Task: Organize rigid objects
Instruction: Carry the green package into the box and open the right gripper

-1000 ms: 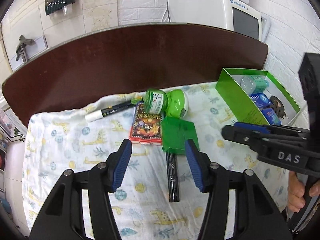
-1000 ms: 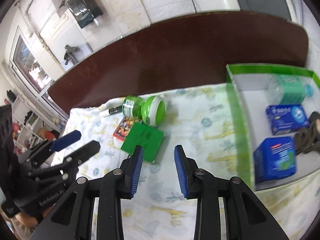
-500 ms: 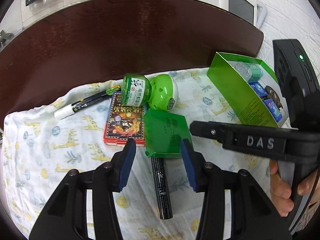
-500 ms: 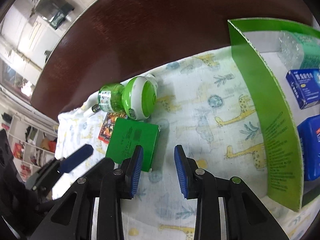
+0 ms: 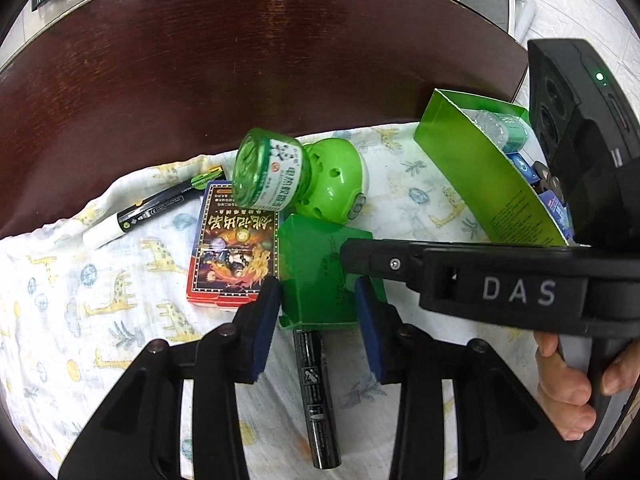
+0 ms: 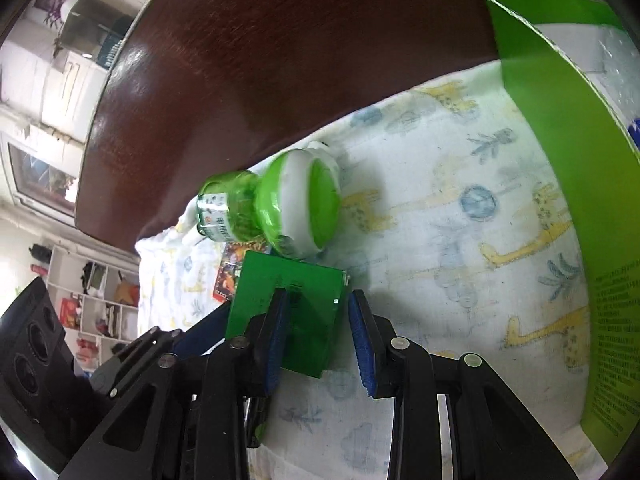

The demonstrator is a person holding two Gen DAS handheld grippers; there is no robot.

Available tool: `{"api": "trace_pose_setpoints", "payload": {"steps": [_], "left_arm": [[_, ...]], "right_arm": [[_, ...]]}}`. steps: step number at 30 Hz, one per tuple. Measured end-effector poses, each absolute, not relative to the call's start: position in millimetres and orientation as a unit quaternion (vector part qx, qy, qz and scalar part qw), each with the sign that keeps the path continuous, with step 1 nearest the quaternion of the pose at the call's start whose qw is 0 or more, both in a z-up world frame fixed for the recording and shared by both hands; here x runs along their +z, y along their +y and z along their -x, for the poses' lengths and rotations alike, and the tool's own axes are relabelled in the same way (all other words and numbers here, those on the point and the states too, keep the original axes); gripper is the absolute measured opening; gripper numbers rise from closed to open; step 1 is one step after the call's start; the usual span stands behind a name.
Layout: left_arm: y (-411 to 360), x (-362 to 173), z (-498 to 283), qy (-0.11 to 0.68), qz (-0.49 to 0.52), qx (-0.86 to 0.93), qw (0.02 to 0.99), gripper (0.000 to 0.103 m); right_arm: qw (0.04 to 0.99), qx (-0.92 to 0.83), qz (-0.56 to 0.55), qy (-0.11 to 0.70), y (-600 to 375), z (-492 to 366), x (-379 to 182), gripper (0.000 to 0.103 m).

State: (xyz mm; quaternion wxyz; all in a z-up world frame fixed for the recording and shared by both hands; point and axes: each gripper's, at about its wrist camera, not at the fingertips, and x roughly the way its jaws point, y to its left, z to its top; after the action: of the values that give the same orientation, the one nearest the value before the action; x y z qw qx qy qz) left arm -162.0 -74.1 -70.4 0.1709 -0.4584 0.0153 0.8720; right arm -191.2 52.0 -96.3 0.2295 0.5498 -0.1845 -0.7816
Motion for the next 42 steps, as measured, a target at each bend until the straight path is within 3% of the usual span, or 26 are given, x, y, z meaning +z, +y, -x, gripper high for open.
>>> {"api": "trace_pose_setpoints", "payload": {"steps": [20, 42], "left_arm": [[-29, -13, 135, 0.052, 0.394, 0.901, 0.175, 0.035], [134, 15, 143, 0.14, 0.362, 0.882, 0.268, 0.035]], "right_arm": [[0.24, -0.844, -0.455, -0.152, 67, 157, -28, 0.031], [0.157, -0.893, -0.359, -0.223, 231, 144, 21, 0.031]]}}
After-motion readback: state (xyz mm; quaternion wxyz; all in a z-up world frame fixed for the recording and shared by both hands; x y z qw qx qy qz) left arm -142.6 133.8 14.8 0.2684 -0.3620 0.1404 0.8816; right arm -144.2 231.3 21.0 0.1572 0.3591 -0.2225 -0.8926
